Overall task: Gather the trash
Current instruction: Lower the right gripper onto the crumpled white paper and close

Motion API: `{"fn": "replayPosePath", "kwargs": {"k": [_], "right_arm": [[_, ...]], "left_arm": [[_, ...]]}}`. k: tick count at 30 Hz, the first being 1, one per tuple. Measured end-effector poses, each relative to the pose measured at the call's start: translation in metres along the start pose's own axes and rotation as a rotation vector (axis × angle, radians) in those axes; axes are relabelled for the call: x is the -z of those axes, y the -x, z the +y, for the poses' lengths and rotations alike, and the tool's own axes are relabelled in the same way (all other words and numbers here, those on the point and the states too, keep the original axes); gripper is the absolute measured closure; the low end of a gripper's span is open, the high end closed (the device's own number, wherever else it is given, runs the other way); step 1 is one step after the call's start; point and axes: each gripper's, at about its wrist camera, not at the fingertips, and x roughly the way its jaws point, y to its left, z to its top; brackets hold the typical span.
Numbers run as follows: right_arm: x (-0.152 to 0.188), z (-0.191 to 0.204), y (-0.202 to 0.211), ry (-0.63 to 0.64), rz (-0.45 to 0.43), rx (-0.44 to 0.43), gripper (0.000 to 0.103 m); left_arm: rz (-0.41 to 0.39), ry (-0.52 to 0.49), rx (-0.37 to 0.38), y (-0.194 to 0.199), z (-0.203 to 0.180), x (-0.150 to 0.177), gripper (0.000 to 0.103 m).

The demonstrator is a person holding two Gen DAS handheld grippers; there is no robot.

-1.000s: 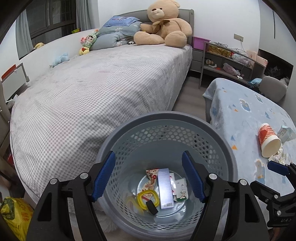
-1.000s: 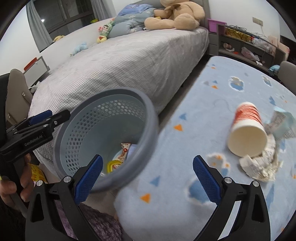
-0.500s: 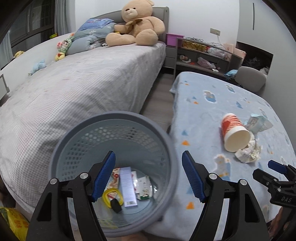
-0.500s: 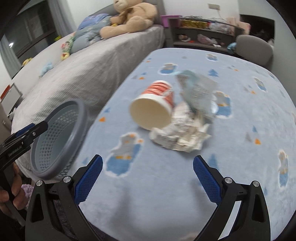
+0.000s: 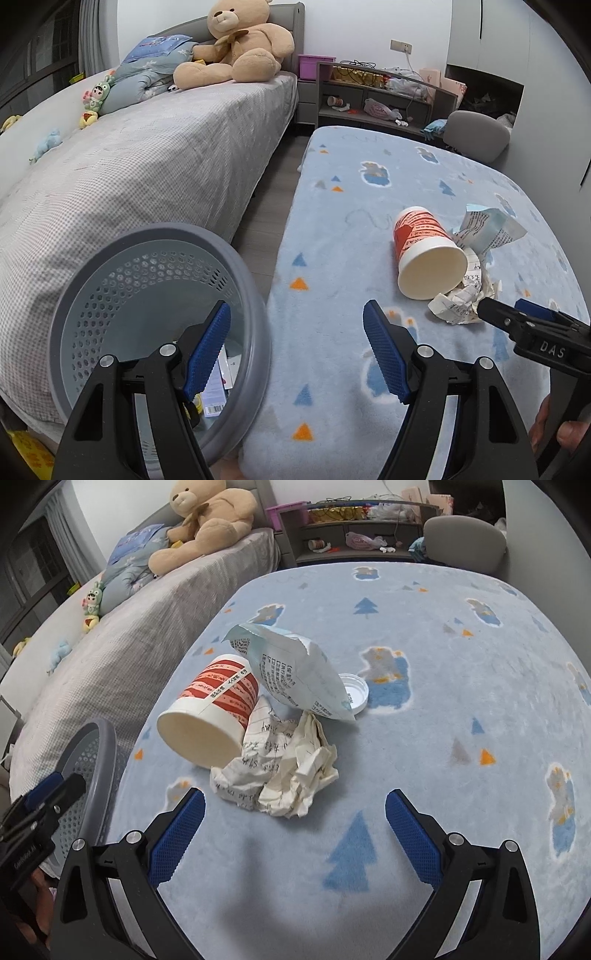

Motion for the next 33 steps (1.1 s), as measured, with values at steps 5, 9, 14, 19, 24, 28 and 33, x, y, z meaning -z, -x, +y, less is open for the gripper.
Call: {"fn": "replayPosePath", "kwargs": {"k": [5,9,14,19,24,28,33], "right_arm": [[-0.008,0.001,-0.014,-0.016,0.008,0.012,0.007],[-0.012,-0.003,-0.03,-0.03,0.036,0.025,0.006],[-0.009,-0.003,-0.03,-0.004,0.017,-0.003,0.014],[-0.006,-0.001,-0.021,0.011,0.01,-0.075,0.042],[-0.001,-0.006,-0.008,0.006,0.005,-0.11,0.044],[0.003,-0.018,0.004,-0.004,-0.002,-0.123,0.044],[0.008,-0.037,0.02,-0.03,-0.016,-0.118,0.044]], "left_arm": [[0.019,-0.005,-0.002,-0.009,-0.001,0.001,0.032],[0.032,-0.005,-0.001,-0.015,-0.001,0.002,0.032],[0.042,-0.008,-0.002,-0.019,-0.001,0.004,0.032],[0.047,-0.008,-0.005,-0.02,-0.003,0.004,0.032],[0.041,-0.028,-0.003,-0.015,-0.009,0.003,0.032],[0.041,-0.041,0.008,-0.011,-0.017,0.001,0.032],[0.044,-0.064,0.037,-0.012,-0.039,-0.002,0.032]]}}
